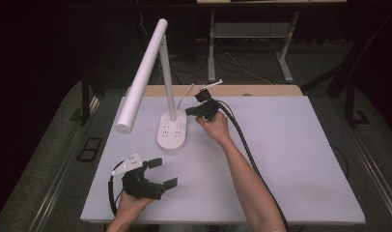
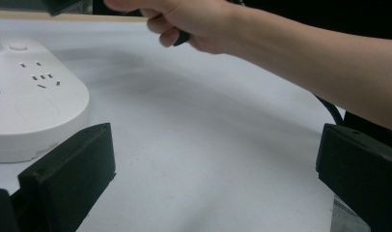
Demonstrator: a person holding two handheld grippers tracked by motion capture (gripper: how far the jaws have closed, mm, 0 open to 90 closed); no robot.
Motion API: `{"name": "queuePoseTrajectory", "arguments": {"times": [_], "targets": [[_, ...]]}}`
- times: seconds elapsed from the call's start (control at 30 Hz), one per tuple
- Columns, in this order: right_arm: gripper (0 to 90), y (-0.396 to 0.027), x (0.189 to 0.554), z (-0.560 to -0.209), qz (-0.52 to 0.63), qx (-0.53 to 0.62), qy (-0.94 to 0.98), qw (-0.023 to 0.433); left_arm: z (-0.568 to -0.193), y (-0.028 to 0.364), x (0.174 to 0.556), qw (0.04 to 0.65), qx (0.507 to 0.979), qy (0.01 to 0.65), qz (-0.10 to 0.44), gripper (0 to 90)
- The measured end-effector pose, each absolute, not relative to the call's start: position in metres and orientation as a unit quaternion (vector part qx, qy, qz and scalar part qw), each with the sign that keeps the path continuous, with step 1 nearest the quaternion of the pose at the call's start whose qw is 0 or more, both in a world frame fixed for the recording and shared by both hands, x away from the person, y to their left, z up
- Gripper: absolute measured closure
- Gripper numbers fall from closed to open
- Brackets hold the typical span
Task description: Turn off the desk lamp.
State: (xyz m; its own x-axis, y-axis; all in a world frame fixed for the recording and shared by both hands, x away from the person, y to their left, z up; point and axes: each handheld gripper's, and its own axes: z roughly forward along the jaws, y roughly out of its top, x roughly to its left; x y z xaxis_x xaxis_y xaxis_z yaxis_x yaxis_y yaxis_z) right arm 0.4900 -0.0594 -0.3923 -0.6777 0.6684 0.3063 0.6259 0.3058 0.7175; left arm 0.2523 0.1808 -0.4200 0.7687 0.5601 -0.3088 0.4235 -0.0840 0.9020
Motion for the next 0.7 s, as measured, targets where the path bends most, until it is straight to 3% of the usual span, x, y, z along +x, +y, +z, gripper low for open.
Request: {"name": "queuePoseTrajectory", "arguments": {"times": [0.13, 0.27, 0.4, 0.43, 0.57, 0.7], "targets": [[83.3, -0.073, 0.482, -0.383, 0.439, 0.395, 0.806, 0.032, -0.42, 0.181, 0.253, 0.587, 0.735, 0.334, 0.059, 0.0], [73.7, -0.088, 0.472, -0.375, 0.443, 0.394, 0.804, 0.04, -0.42, 0.179, 0.252, 0.583, 0.74, 0.33, 0.06, 0.0], [50.9, -0.101, 0.458, -0.368, 0.427, 0.385, 0.816, 0.059, -0.42, 0.179, 0.252, 0.581, 0.742, 0.328, 0.063, 0.0], [50.9, -0.101, 0.458, -0.368, 0.427, 0.385, 0.816, 0.059, -0.42, 0.179, 0.252, 0.582, 0.741, 0.329, 0.063, 0.0], [34.1, -0.111, 0.446, -0.363, 0.424, 0.38, 0.819, 0.066, -0.42, 0.18, 0.253, 0.581, 0.742, 0.33, 0.064, 0.0], [11.6, -0.125, 0.436, -0.36, 0.438, 0.371, 0.817, 0.049, -0.42, 0.179, 0.252, 0.58, 0.742, 0.329, 0.066, 0.0]]}}
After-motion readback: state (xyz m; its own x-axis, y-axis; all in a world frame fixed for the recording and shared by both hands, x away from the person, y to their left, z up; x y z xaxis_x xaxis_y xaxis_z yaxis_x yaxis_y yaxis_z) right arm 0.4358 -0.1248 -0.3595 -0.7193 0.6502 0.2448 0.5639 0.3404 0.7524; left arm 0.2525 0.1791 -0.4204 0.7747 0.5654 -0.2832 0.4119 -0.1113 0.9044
